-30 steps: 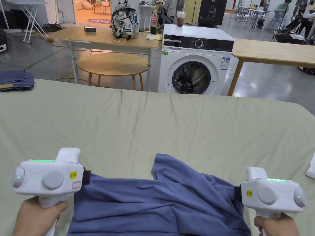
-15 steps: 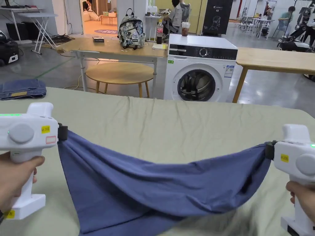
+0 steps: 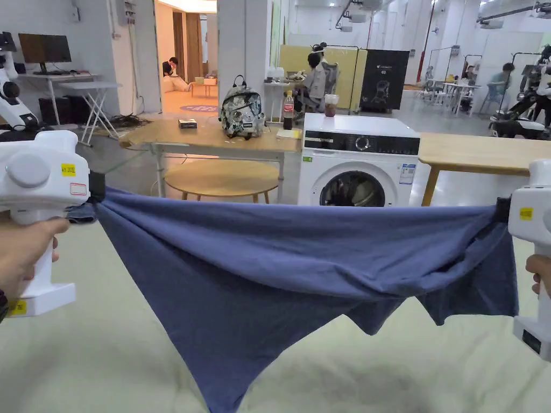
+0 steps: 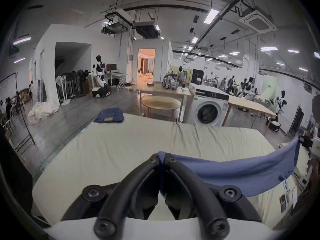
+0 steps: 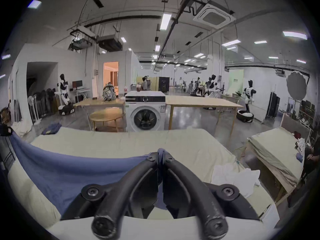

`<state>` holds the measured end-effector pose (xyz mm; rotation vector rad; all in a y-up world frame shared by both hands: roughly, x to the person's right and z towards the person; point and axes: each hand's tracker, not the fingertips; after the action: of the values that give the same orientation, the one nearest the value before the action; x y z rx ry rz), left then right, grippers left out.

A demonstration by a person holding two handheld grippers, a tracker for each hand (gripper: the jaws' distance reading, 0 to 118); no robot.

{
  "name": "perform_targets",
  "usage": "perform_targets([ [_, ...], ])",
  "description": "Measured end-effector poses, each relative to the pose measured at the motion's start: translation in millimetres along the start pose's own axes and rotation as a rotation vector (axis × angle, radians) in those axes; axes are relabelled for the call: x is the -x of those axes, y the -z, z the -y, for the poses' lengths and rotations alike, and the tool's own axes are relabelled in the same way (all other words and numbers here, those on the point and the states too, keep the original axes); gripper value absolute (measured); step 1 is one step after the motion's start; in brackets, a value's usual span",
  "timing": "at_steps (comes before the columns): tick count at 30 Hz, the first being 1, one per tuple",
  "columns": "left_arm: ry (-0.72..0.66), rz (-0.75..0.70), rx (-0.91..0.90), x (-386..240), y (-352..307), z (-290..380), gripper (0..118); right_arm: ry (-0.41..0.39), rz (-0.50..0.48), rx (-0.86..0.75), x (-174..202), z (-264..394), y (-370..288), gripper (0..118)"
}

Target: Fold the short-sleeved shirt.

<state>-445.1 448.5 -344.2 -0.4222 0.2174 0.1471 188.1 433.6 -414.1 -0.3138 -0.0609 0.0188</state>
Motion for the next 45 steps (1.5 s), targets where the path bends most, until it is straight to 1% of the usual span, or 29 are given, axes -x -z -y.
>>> perform_targets([
  [2, 0.005, -0.005, -0.016, -1.7, 5.6, -15.4, 0, 0.011, 0.002, -0.013, 3.3, -13.8, 4.7, 2],
  [7, 0.008, -0.032, -0.044, 0.1, 30.6, -43.2, 0, -0.002, 0.008, -0.043, 12.7, -36.1, 15.6, 2],
  [11, 0.037, -0.047, -0.046, -9.2, 39.5, -41.5, 0, -0.014, 0.022, -0.083, 17.4, -38.1, 30.0, 2],
  [15, 0.068, -0.059, -0.042, -16.5, 45.9, -20.7, 0, -0.029, 0.036, -0.095, 18.8, -23.4, 41.7, 2],
  [19, 0.07, -0.051, -0.009, -17.0, 53.2, 17.1, 0, -0.053, 0.042, -0.055, 17.2, 10.9, 50.6, 2],
  [26, 0.049, -0.027, 0.068, -18.5, 30.0, 119.8, 0, -0.115, 0.034, 0.048, 12.3, 102.3, 36.9, 2],
  [27, 0.051, -0.022, 0.077, -17.7, 23.6, 135.6, 0, -0.121, 0.036, 0.054, 12.2, 113.4, 27.9, 2],
  [28, 0.042, -0.02, 0.083, -4.0, 31.0, 147.0, 0, -0.144, 0.037, 0.087, 11.7, 128.1, 22.8, 2],
  [30, 0.034, -0.014, 0.107, 2.1, 18.4, 177.2, 0, -0.169, 0.035, 0.11, 10.0, 156.0, 10.7, 2],
  [34, 0.03, -0.008, 0.176, 22.0, -3.2, 237.1, 0, -0.174, 0.025, 0.167, 5.8, 207.1, -23.7, 2],
  [36, 0.006, -0.007, 0.193, 24.4, -23.9, 260.2, 0, -0.194, 0.023, 0.204, 1.8, 227.8, -32.6, 2],
  [38, 0.009, -0.01, 0.222, 26.6, -39.6, 284.4, 0, -0.185, 0.02, 0.232, -1.1, 244.9, -47.9, 2],
  [41, 0.015, -0.013, 0.261, 28.1, -59.2, 315.4, 0, -0.197, 0.023, 0.266, 1.2, 262.1, -76.0, 2],
  [45, 0.017, -0.019, 0.317, 31.3, -71.4, 349.6, 0, -0.223, 0.023, 0.333, 0.2, 291.2, -85.1, 2],
])
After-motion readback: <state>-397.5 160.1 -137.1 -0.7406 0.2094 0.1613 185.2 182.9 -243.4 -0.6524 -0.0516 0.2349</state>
